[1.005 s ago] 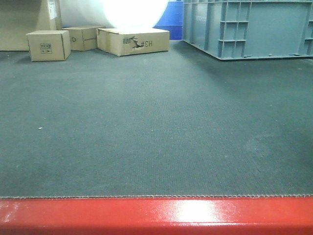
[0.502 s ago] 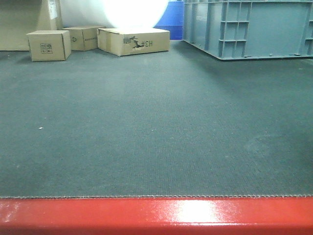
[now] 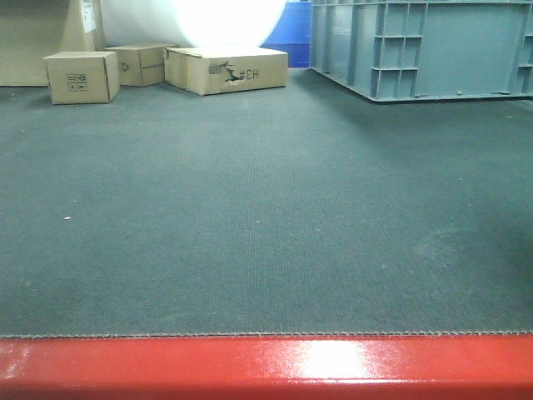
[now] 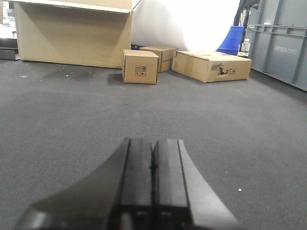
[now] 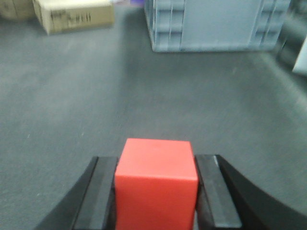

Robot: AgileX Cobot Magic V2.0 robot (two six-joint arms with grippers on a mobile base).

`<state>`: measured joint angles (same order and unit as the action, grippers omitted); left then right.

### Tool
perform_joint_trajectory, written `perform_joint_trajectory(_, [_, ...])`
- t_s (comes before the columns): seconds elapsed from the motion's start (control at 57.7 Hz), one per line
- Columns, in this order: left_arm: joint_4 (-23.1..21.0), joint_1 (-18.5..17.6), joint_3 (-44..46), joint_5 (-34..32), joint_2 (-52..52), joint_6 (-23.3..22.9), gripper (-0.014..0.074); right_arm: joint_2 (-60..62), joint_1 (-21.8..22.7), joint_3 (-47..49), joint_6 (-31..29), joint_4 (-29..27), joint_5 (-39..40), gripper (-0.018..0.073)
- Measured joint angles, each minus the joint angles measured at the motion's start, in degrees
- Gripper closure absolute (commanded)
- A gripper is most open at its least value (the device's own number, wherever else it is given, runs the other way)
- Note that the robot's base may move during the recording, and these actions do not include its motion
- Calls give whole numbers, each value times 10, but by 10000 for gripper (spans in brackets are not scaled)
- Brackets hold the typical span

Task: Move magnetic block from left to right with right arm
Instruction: 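Lower the red cube onto the table and open the right gripper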

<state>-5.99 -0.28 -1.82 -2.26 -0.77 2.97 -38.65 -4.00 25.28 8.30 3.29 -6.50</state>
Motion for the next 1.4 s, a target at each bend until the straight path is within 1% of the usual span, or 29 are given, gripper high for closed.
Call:
perform_joint_trajectory(0.139, [0,0,0,0,0,0,722,-95,-41,41,20,0,-10,235])
perform_joint_trajectory(0.26, [0,0,0,0,0,0,722,-182,-107,89,25,0,-53,235])
perform_joint_trajectory(0.416, [0,0,0,0,0,0,722,-296,-187,171,36,-1,-159,235])
perform_joint_trajectory(0.468, [0,0,0,0,0,0,722,-337,-216,212,52,-3,-216,235])
perform_joint_trajectory(0.554, [0,0,0,0,0,0,722,-404,-246,271,96,-5,-302,235])
perform_joint_trajectory(0.606, [0,0,0,0,0,0,722,-439,-260,305,125,-6,-341,235])
perform_joint_trajectory(0.745, [0,0,0,0,0,0,722,-525,-285,394,195,-11,-447,235])
perform_joint_trajectory(0.849, [0,0,0,0,0,0,722,-583,-302,458,230,-11,-495,235])
perform_joint_trajectory(1.005, [0,0,0,0,0,0,722,-653,-318,546,253,-22,-517,235])
perform_joint_trajectory(1.144, [0,0,0,0,0,0,722,-699,-326,606,274,-52,-523,234])
perform_joint_trajectory(1.403, [0,0,0,0,0,0,722,-756,-337,662,285,-67,-532,223])
